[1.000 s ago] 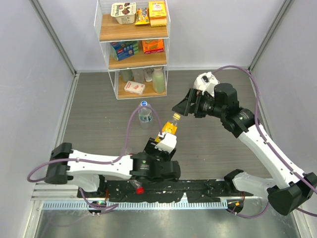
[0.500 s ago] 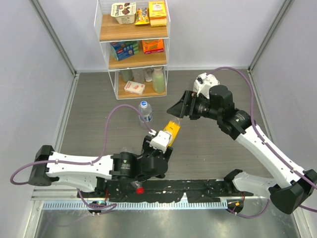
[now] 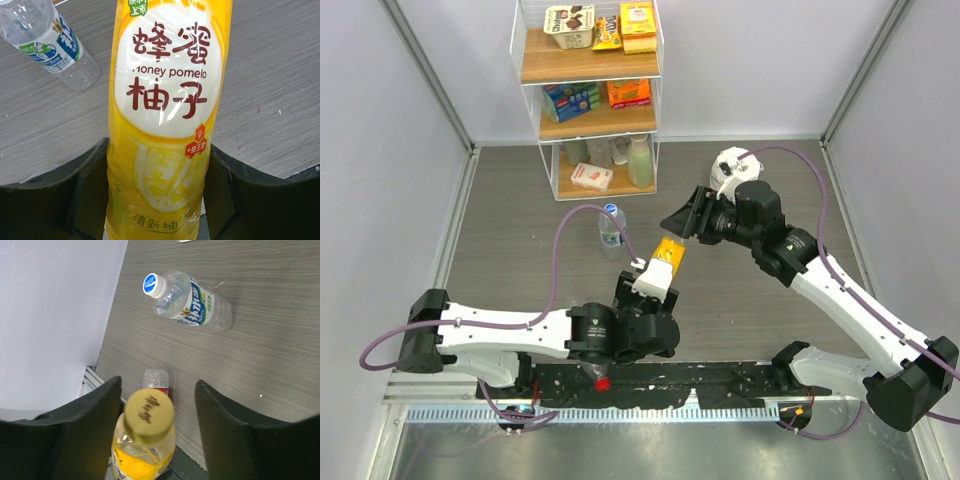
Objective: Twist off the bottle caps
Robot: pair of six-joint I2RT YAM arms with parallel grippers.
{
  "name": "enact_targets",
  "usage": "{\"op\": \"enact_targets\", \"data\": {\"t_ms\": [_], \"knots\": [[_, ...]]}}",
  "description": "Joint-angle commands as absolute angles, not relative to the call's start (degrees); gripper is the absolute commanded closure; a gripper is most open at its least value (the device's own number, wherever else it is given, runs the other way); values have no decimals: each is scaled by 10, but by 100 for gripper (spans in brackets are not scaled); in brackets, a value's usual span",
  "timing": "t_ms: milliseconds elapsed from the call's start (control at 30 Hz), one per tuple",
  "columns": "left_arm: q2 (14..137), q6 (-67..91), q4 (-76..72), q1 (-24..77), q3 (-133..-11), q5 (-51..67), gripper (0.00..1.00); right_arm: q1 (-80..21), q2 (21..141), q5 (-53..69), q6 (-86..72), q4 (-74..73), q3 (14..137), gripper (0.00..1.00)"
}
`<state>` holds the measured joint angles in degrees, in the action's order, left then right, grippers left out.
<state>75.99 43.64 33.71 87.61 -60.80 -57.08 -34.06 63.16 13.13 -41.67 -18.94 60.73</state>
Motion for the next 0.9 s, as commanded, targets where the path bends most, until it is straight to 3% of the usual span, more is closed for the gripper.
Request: {"op": "enact_targets", "data": {"t_ms": [0,167,433,633,700,767,867], "knots": [[757,468,339,873,-627,-615,100,-345,604,101,-447,-129,590,40],[760,469,340,873,-628,-613,100,-344,604,105,-456,-113,584,47],[766,470,340,872,-625,-607,100,-344,605,119,-465,-85,580,34],[787,480,350,872,-632,-599,100,-344,604,112,-467,-90,577,38],[796,489,364,872,-636,-602,100,-344,606,107,-465,-91,576,44],[804,502,382,872,-646,-606,100,-344,607,108,-465,-96,575,63],[809,519,399,872,-648,-610,100,-343,613,115,-463,-91,570,62]]}}
